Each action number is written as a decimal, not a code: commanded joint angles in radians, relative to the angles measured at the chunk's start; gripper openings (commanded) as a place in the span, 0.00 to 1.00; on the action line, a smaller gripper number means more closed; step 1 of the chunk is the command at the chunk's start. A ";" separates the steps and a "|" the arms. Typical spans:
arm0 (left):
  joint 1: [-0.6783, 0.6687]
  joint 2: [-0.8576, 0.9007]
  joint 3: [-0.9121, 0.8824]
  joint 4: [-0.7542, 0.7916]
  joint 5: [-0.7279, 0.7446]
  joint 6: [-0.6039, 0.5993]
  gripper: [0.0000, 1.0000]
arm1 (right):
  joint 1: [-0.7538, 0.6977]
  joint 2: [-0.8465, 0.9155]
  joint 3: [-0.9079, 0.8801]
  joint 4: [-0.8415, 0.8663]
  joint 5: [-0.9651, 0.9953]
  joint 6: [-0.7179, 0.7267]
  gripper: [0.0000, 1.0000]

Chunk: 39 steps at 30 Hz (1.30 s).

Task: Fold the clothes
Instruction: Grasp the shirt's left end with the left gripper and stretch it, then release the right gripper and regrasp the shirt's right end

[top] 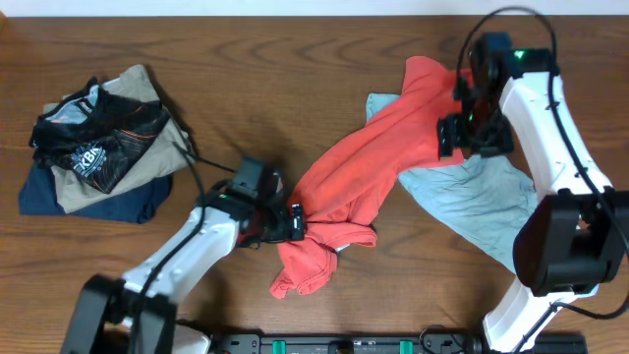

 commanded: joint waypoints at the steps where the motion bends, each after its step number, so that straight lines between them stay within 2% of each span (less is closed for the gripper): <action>1: -0.025 0.047 0.012 0.016 0.017 -0.023 0.53 | 0.001 0.000 -0.093 0.052 -0.035 -0.026 0.79; 4: -0.031 0.060 0.012 0.024 0.015 0.002 0.07 | 0.011 0.000 -0.186 0.140 -0.037 -0.032 0.75; 8: 0.011 0.040 0.024 0.011 -0.027 0.032 0.06 | 0.032 0.000 -0.280 0.265 -0.097 -0.097 0.63; 12: 0.116 -0.026 0.065 -0.075 -0.075 0.031 0.06 | 0.061 0.000 -0.370 0.418 -0.125 -0.161 0.56; 16: 0.238 -0.131 0.124 -0.166 -0.074 0.034 0.06 | 0.102 0.000 -0.456 0.557 -0.124 -0.210 0.58; 21: 0.317 -0.290 0.136 -0.180 -0.060 0.034 0.06 | 0.146 0.000 -0.549 0.715 -0.118 -0.236 0.58; 24: 0.318 -0.353 0.136 -0.190 -0.060 0.034 0.07 | 0.152 0.000 -0.585 0.806 -0.051 -0.227 0.25; 26: 0.318 -0.370 0.135 -0.204 -0.060 0.034 0.06 | 0.143 0.001 -0.588 0.841 0.032 -0.179 0.16; 27: 0.318 -0.372 0.134 -0.211 -0.061 0.034 0.06 | 0.134 0.000 -0.587 0.857 0.085 -0.154 0.08; 29: 0.318 -0.370 0.129 -0.217 -0.067 0.034 0.06 | 0.105 0.000 -0.579 0.866 0.208 -0.095 0.01; 33: 0.318 -0.354 0.124 -0.224 -0.092 0.034 0.06 | 0.000 0.000 -0.535 0.840 0.412 0.044 0.01; 39: 0.318 -0.337 0.124 -0.230 -0.133 0.034 0.06 | -0.225 -0.002 -0.292 0.635 0.442 0.187 0.01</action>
